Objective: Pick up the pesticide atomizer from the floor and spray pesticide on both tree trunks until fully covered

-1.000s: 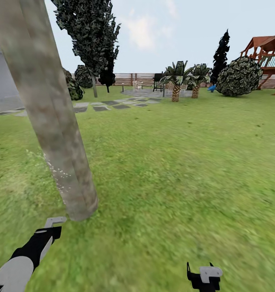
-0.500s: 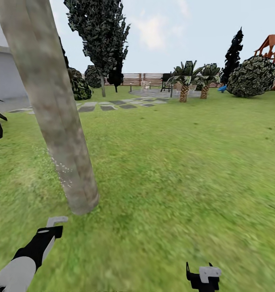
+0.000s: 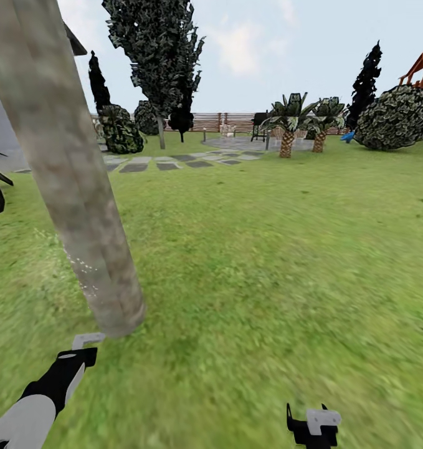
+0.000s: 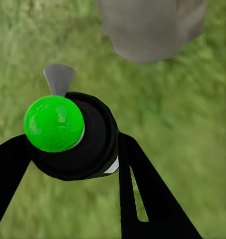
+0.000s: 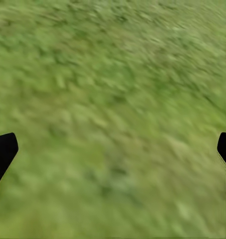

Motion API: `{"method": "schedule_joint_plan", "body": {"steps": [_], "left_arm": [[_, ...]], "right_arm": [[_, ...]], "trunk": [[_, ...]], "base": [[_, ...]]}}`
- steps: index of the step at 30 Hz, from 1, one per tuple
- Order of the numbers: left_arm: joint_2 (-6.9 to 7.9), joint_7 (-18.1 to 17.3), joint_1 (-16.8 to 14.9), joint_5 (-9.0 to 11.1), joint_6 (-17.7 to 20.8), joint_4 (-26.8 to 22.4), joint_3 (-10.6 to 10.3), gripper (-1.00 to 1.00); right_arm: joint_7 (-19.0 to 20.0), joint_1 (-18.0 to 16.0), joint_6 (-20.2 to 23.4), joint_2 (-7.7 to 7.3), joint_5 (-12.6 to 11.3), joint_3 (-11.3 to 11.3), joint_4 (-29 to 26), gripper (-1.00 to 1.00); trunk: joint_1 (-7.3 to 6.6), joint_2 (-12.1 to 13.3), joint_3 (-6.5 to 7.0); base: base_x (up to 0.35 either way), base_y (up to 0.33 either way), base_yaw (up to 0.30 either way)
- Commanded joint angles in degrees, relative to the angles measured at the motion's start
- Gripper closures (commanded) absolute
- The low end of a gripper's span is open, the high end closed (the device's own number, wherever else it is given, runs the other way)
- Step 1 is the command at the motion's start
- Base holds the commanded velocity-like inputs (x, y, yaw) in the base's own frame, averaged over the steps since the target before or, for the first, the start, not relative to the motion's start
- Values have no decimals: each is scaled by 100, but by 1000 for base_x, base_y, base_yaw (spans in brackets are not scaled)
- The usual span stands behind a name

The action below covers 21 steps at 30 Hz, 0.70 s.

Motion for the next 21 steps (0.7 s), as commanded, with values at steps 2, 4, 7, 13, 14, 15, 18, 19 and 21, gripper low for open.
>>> {"method": "schedule_joint_plan", "body": {"steps": [2, 4, 7, 13, 14, 15, 18, 19, 21], "left_arm": [[0, 0, 0, -2, 0, -1, 4, 100], [0, 1, 0, -5, 0, -5, 7, 100], [0, 5, 0, -10, 0, -14, 12, 100], [0, 9, 0, -9, 0, -23, 16, 100], [0, 9, 0, -10, 0, -25, 16, 100], [0, 9, 0, -10, 0, -26, 17, 100], [0, 9, 0, -10, 0, -27, 17, 100], [0, 9, 0, -10, 0, -27, 17, 100], [0, 9, 0, -11, 0, -27, 17, 100]], "right_arm": [[-1, 0, 0, 0, 0, 0, 0, -100], [-1, 0, 0, 0, 0, 0, 0, -100], [-3, 0, 0, 6, -2, 0, 0, -100], [-1, 0, 0, 9, -5, 0, 0, -100], [-1, 0, 0, 9, -5, 0, 0, -100], [0, 0, 0, 9, -7, 0, 0, -100], [1, 0, 0, 9, -4, 0, 0, -100], [1, 0, 0, 9, -4, 0, 0, -100], [1, 0, 0, 9, -5, 0, 0, -100]], "trunk": [[0, 0, 0], [0, 0, 0], [0, 0, 0], [0, 0, 0], [0, 0, 0], [0, 0, 0], [0, 0, 0], [0, 0, 0], [0, 0, 0]], "base": [[171, -230, 0], [162, -234, 0], [155, -238, 106], [152, -240, 266], [145, -242, 277], [143, -243, 277], [142, -244, 145], [143, -244, 42], [143, -244, 10]]}}
